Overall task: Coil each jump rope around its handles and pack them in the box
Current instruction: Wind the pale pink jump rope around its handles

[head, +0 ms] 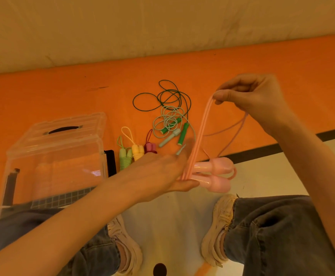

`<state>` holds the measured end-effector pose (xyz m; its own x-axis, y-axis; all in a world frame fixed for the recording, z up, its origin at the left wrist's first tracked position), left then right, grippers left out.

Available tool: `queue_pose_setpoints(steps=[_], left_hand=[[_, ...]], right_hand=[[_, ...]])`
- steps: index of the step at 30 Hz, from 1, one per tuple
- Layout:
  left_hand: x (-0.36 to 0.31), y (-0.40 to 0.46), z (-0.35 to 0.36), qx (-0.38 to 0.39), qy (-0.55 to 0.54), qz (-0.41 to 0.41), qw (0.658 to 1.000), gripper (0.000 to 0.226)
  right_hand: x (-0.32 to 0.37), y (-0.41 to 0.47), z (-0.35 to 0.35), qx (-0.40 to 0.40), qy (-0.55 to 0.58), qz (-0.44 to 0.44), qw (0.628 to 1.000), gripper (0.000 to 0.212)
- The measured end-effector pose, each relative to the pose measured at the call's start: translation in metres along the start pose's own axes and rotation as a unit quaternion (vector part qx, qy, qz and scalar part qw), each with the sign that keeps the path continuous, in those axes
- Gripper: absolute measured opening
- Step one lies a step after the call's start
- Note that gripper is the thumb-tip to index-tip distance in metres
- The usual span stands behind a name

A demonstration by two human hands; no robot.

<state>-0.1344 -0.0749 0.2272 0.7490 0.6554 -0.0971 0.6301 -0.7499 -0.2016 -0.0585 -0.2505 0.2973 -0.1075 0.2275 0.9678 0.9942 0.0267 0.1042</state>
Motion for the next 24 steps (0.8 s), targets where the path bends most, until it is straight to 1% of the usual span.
queue_pose_setpoints(steps=[4, 6, 8, 10, 12, 14, 16, 19, 24], left_hand=[[-0.008, -0.003, -0.005, -0.031, -0.018, -0.004, 0.999, 0.095], [-0.011, -0.005, -0.008, -0.051, -0.029, 0.0, 0.998, 0.098], [-0.016, -0.007, -0.015, -0.087, -0.048, 0.018, 0.995, 0.098], [-0.021, -0.008, -0.02, -0.125, -0.054, 0.049, 0.989, 0.09], [-0.025, -0.009, -0.026, -0.188, -0.008, 0.093, 0.978, 0.076], [-0.028, -0.01, -0.025, -0.197, -0.016, 0.12, 0.973, 0.06], [-0.028, -0.01, -0.026, -0.199, -0.043, 0.135, 0.97, 0.051], [-0.024, -0.012, -0.031, -0.207, -0.061, 0.121, 0.969, 0.05], [-0.013, -0.011, -0.034, -0.188, -0.04, 0.049, 0.98, 0.046]], right_hand=[[-0.005, 0.002, 0.005, 0.006, -0.007, 0.007, 1.0, 0.018], [-0.008, 0.004, 0.005, 0.005, -0.014, 0.014, 1.0, 0.018], [-0.011, 0.005, 0.005, 0.007, -0.022, 0.021, 1.0, 0.018], [-0.014, 0.005, 0.008, 0.018, -0.032, 0.027, 0.999, 0.017], [-0.018, 0.005, 0.011, 0.03, -0.054, 0.033, 0.998, 0.018], [-0.021, 0.006, 0.013, 0.038, -0.069, 0.047, 0.996, 0.017], [-0.023, 0.006, 0.015, 0.045, -0.07, 0.063, 0.995, 0.014], [-0.021, 0.004, 0.016, 0.044, -0.068, 0.07, 0.994, 0.013], [-0.016, 0.003, 0.012, 0.035, -0.079, 0.07, 0.994, 0.015]])
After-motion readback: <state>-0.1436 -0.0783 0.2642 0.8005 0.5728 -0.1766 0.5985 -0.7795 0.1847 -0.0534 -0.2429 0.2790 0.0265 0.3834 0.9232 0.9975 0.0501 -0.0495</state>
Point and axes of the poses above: each hand's wrist, its own y-axis towards the middle knuckle, its own z-axis out of the palm, x = y × z, the point moved 6 cm from there along y, towards the middle knuckle, and after that the axes turned 7 degrees about y, right-handed, at the moved point
